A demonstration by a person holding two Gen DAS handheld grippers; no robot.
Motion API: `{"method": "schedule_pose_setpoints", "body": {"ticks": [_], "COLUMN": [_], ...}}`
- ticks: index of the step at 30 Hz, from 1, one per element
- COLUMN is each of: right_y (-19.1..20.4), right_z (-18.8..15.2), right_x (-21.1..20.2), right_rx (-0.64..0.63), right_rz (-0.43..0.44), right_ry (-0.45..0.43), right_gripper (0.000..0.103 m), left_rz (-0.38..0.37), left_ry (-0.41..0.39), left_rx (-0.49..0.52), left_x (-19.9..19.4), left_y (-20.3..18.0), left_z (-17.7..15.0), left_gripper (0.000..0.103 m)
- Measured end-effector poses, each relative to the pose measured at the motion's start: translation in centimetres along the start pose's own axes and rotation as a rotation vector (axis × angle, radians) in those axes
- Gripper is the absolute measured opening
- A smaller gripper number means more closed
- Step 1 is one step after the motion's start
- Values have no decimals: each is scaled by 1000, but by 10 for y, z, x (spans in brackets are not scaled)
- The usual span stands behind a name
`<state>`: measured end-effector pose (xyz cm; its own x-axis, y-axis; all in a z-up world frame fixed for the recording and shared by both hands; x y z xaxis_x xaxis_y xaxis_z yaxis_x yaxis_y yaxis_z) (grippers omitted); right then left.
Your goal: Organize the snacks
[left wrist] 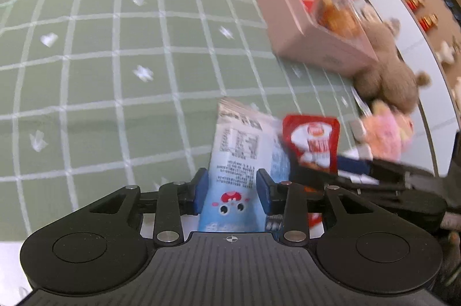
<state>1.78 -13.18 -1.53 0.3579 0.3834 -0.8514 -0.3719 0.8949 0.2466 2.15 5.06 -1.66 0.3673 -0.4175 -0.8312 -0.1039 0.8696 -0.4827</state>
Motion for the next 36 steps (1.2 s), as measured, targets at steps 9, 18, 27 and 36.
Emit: {"method": "schedule_pose_setpoints", "body": {"ticks": [9,18,27,36], "right_y": [-5,-40,-88,-113], "right_z": [28,10,-18,-37], "right_x": [12,-27,-72,-83], "right_rx": [35,74,175,220], "right_rz": [-63,-127,-216,-233], "right_ry": [-56,-100,-160,-176], "right_gripper": [74,82,82,82], "left_rz": [73,-52,295,300], "left_ry": [-124,-37,-124,-9], "left_rx": [50,125,610,631], "left_x": [-29,-15,52,86], "left_y": [3,-49,-141,-149], "left_z": [27,12,-3,-18], "left_gripper": [41,41,42,96]}}
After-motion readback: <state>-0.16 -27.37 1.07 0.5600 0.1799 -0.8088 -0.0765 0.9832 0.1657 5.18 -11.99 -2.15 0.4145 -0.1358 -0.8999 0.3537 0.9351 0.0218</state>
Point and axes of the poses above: each gripper's, at about its wrist camera, not at the fingertips, and x roughly the way its jaws point, y to its left, z to its top, the point moved 6 cm from there along x, roughly the way its jaws point, and after that the axes turned 5 degrees about -x, right-handed, at the moved point
